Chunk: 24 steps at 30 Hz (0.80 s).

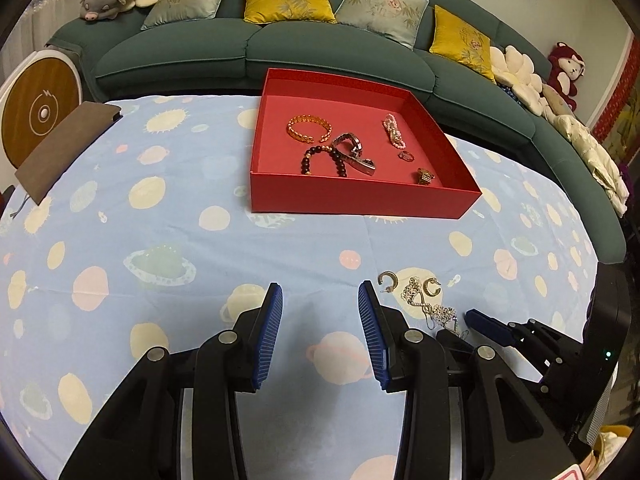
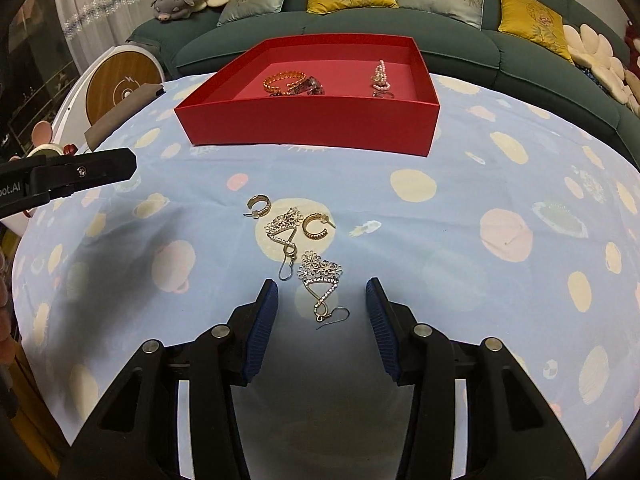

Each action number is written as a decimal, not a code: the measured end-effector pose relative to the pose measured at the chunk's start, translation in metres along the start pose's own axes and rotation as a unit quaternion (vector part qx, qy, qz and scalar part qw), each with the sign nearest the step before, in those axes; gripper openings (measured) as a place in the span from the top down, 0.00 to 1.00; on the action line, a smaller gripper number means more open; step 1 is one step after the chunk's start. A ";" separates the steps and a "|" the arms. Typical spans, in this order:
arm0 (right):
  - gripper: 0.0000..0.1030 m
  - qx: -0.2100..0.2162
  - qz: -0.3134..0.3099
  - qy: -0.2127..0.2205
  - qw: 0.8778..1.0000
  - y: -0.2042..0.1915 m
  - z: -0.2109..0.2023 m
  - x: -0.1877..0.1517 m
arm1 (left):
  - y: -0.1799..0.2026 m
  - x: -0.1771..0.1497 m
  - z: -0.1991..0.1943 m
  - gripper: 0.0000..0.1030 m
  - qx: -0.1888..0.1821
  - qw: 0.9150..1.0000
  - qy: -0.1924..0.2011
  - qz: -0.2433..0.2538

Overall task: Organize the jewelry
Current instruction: 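Move both grippers back over the remaining earrings on the bedspread, then grasp a silver heart pendant earring with the right while the left grasps the other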

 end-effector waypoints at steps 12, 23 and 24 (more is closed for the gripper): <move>0.82 -0.010 -0.020 0.006 1.000 -0.004 0.007 0.004 | 0.006 -0.005 0.005 0.64 -0.004 1.000 -0.007 0.010; 0.82 -0.005 0.000 0.008 1.000 0.007 -0.005 0.004 | 0.041 -0.019 0.021 0.55 -0.035 0.998 -0.024 0.040; 0.82 -0.005 0.003 0.009 1.000 0.009 -0.007 0.004 | 0.045 -0.020 0.024 0.55 -0.039 0.998 -0.026 0.042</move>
Point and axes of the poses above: each gripper's, at about its wrist camera, not at the fingertips, and z roughly the way its jaws point, y to its right, x to its top, the point moved 1 cm from there along z, roughly the way its jaws point, and after that the axes turned 2 degrees about x, right-handed, at the moved point
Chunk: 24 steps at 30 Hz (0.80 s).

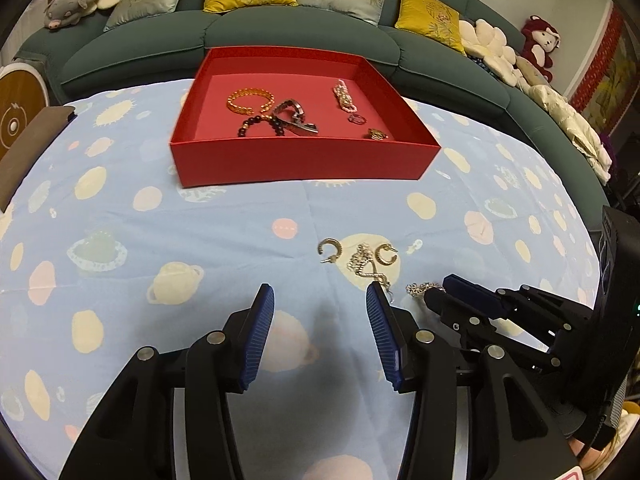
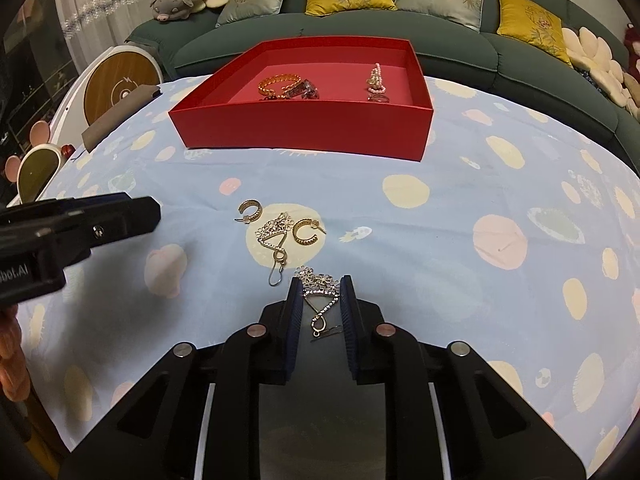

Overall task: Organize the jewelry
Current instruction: 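Grasp a silver heart pendant earring with the right while the left grasps the other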

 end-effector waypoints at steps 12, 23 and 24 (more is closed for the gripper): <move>0.82 -0.004 0.023 0.006 1.000 0.023 -0.015 -0.007 | 0.036 -0.002 0.047 0.55 0.023 0.999 -0.008 0.036; 0.82 -0.003 0.039 0.010 0.999 0.037 -0.022 -0.009 | 0.051 -0.004 0.052 0.78 0.037 0.996 0.017 0.080; 0.82 -0.003 0.039 0.011 0.999 0.037 -0.023 -0.009 | 0.050 -0.004 0.052 0.86 0.033 0.996 0.016 0.077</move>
Point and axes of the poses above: each gripper's, at about its wrist camera, not at the fingertips, and z roughly the way its jaws point, y to its right, x to its top, the point moved 1 cm from there along z, roughly the way its jaws point, and after that the axes turned 2 degrees about x, right-handed, at the moved point
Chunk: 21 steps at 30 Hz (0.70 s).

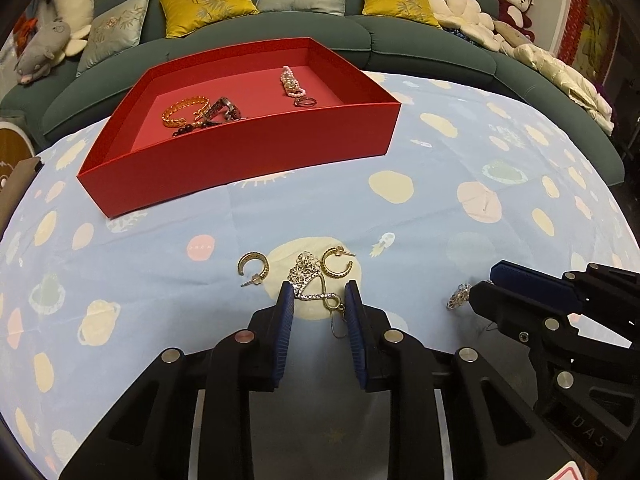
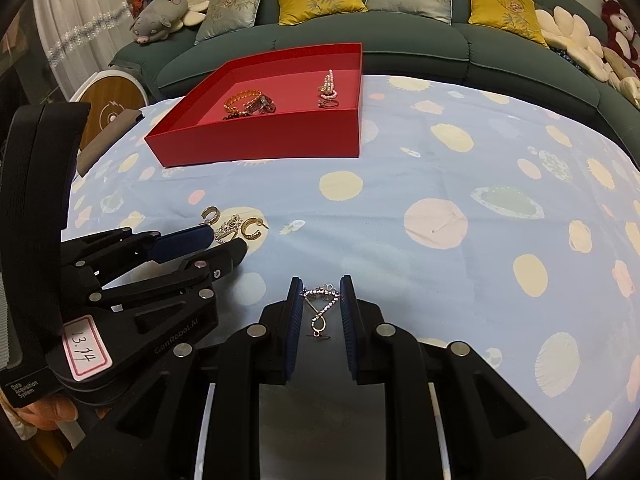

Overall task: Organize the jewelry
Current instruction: 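Grasp a silver heart pendant earring with the right while the left grasps the other, then carry both silver pendant earrings into the red tray and open both grippers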

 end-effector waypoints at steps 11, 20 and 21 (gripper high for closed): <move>0.82 0.005 0.004 0.012 1.000 -0.001 -0.008 0.006 | -0.010 -0.002 -0.016 0.94 -0.029 0.999 -0.002 -0.021; 0.82 0.012 0.002 0.025 1.000 -0.010 -0.016 0.012 | -0.026 0.004 -0.046 0.95 -0.043 0.998 0.024 -0.041; 0.82 0.013 0.001 0.028 1.000 -0.011 -0.017 0.014 | -0.028 0.005 -0.050 0.95 -0.043 0.998 0.029 -0.043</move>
Point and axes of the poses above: each gripper's, at about its wrist camera, not at the fingertips, and z roughly the way its jaws point, y to its right, x to its top, the point moved 1 cm from there along z, roughly the way its jaws point, and after that the axes turned 2 degrees about x, right-handed, at the moved point
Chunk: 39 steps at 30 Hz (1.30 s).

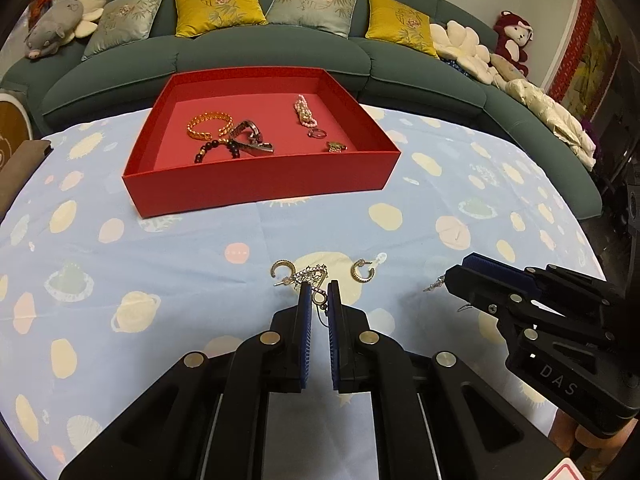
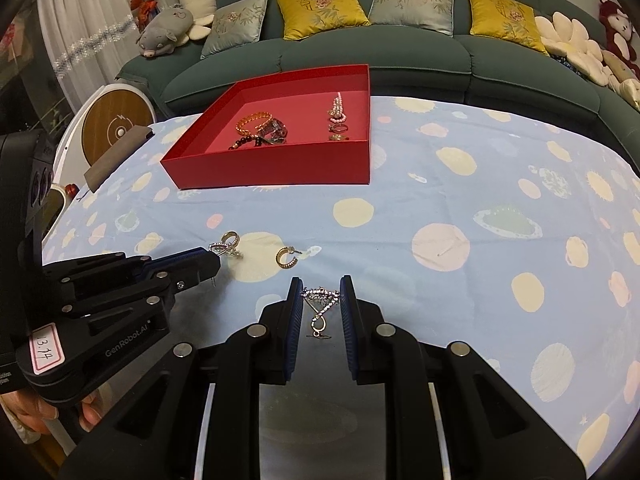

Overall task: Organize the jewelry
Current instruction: 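Carry both silver pendant earrings into the red tray and open both grippers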

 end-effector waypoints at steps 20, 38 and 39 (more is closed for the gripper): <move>0.82 0.013 0.004 0.066 0.998 -0.018 -0.010 0.094 | -0.044 0.099 -0.043 0.95 0.038 0.996 0.079 -0.013; 0.82 0.016 0.043 0.036 0.998 -0.009 0.130 0.239 | -0.105 0.231 0.084 0.94 0.085 0.994 0.047 -0.041; 0.82 0.017 0.047 0.030 0.998 -0.008 0.138 0.241 | -0.106 0.233 0.091 0.94 0.086 0.994 0.043 -0.043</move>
Point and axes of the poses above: each gripper's, at about its wrist camera, not at the fingertips, and z roughly the way its jaws point, y to its right, x to its top, the point moved 1 cm from there along z, roughly the way its jaws point, and after that the axes turned 2 degrees about x, right-handed, at the moved point
